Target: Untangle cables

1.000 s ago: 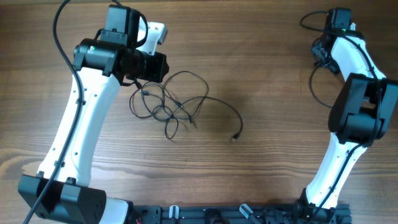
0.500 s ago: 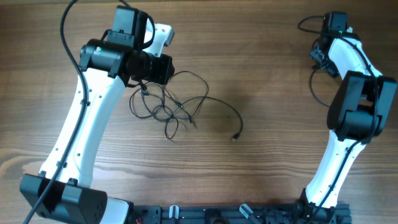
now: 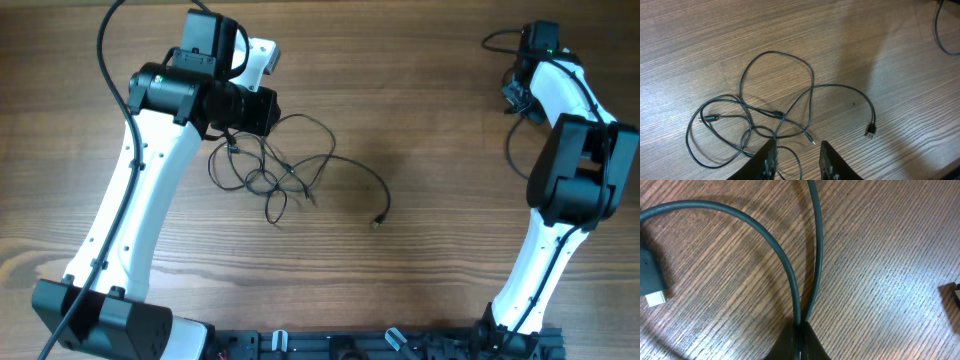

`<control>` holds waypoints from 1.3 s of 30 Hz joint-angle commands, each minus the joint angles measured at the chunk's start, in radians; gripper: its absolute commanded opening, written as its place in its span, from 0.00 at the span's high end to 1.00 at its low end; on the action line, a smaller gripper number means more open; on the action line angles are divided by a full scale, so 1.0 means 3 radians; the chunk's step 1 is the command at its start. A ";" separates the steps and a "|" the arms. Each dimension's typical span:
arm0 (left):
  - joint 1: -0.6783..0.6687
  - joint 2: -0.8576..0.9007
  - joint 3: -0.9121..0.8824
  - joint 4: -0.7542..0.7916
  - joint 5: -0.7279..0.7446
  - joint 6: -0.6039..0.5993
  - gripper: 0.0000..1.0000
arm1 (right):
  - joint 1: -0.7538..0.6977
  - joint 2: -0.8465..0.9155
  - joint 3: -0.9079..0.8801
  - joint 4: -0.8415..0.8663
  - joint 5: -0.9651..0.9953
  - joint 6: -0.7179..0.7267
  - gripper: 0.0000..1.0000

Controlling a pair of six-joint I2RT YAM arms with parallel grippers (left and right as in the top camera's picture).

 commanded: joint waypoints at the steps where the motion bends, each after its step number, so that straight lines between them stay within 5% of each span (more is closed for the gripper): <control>1: -0.0009 -0.0081 0.0017 -0.0003 0.0041 0.0027 0.71 | -0.0023 -0.0014 0.0029 -0.0111 -0.0184 -0.0032 0.96; 18: -0.0009 -0.0081 0.0017 0.0000 0.0042 0.0028 0.71 | -0.0301 -0.1840 0.0212 -0.0267 0.0010 -0.1130 0.96; 24: -0.0009 -0.0081 0.0017 0.0000 0.0042 0.0029 0.71 | -0.0735 -0.1836 0.0425 -0.0228 0.0342 -0.1311 0.96; 30: -0.0017 -0.0081 0.0017 -0.0056 0.0042 0.0027 0.72 | -0.1350 -0.1764 0.0425 0.0071 -0.0282 -0.1297 0.96; 39: -0.0230 -0.0081 0.0017 -0.0053 0.0041 0.0025 0.73 | -0.1375 -0.0899 0.0636 0.0543 -0.0493 -0.1413 0.96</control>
